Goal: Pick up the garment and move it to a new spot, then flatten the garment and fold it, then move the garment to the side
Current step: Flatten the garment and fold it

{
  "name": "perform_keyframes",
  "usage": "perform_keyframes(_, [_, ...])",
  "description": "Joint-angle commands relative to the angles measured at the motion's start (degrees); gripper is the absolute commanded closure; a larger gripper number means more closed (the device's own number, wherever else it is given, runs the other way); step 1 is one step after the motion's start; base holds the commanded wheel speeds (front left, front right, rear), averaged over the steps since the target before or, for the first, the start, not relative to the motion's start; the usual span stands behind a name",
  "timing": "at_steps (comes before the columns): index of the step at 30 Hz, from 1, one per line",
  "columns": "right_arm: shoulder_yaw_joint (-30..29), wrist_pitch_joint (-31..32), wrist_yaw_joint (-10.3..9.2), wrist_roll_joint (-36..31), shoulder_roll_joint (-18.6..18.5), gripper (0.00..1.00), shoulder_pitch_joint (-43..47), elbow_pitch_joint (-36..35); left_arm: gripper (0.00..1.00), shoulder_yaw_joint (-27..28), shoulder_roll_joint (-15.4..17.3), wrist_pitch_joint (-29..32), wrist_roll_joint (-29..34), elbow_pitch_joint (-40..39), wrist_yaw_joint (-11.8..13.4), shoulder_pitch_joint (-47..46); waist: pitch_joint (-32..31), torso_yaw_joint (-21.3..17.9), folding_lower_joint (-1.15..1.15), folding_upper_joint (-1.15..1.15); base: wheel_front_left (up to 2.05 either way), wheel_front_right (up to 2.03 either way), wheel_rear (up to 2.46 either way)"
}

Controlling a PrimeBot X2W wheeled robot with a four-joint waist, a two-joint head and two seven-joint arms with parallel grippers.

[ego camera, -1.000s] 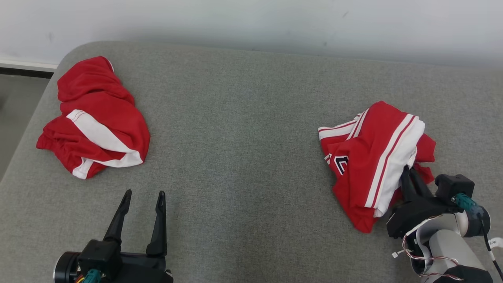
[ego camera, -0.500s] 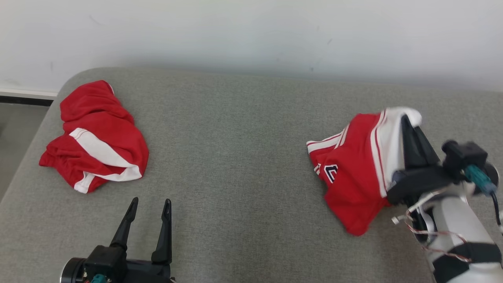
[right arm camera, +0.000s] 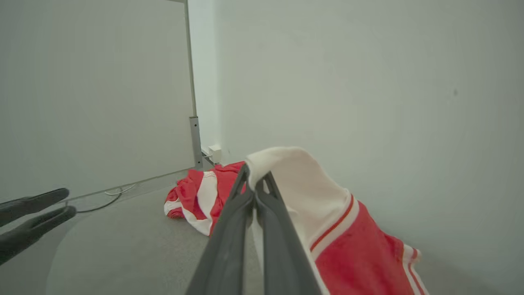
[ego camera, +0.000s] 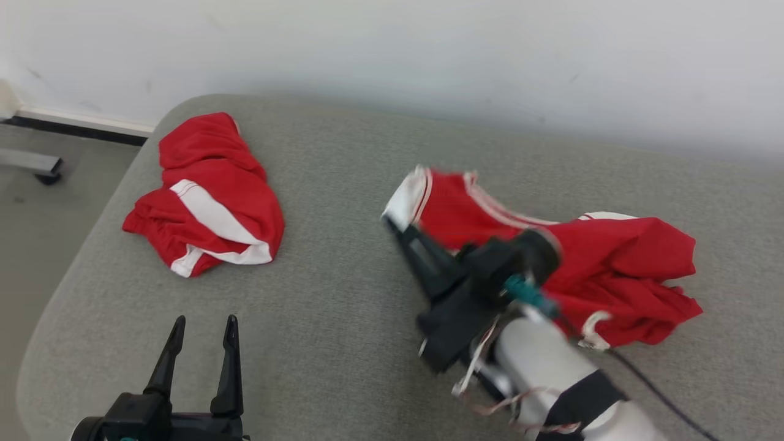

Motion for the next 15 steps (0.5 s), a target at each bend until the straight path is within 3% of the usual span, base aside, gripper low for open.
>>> perform_keyframes(1, [2.1,0.0,0.05,0.8,0.3,1.00,1.0,0.7,0.00,0.2,-0.1,-0.2,0.4,-0.2,0.1,0.6,0.3,1.9,0.00,0.00,0.00,0.00,0.00])
perform_keyframes(11, [20.0,-0.1,0.04,9.6,1.1,1.00,5.9,11.6,0.00,-0.3,-0.5,-0.2,-0.3,0.5,0.1,0.1,1.8,4.5,0.00,0.00,0.00,0.00,0.00])
perform_keyframes(12, [21.0,-0.1,0.05,10.9,1.1,0.90,6.0,12.3,0.00,-0.2,-0.5,-0.2,-0.4,0.6,0.1,-0.1,1.9,4.5,0.00,0.00,0.00,0.00,0.00])
perform_keyframes(13, [21.9,-0.1,0.05,11.6,1.1,0.38,5.9,12.8,0.00,-0.2,-0.5,-0.2,-0.4,0.7,0.1,-0.2,2.0,4.3,0.00,0.00,0.00,0.00,0.00])
perform_keyframes(14, [22.5,-0.1,0.05,12.4,1.2,0.00,5.8,13.3,0.00,-0.1,-0.6,-0.2,-0.5,0.7,0.1,-0.2,2.0,4.1,0.00,0.00,0.00,0.00,0.00])
perform_keyframes(15, [22.7,-0.1,0.05,13.1,1.1,0.00,5.6,13.4,0.00,-0.1,-0.6,-0.2,-0.5,0.8,0.1,-0.3,2.0,3.8,0.00,0.00,0.00,0.00,0.00])
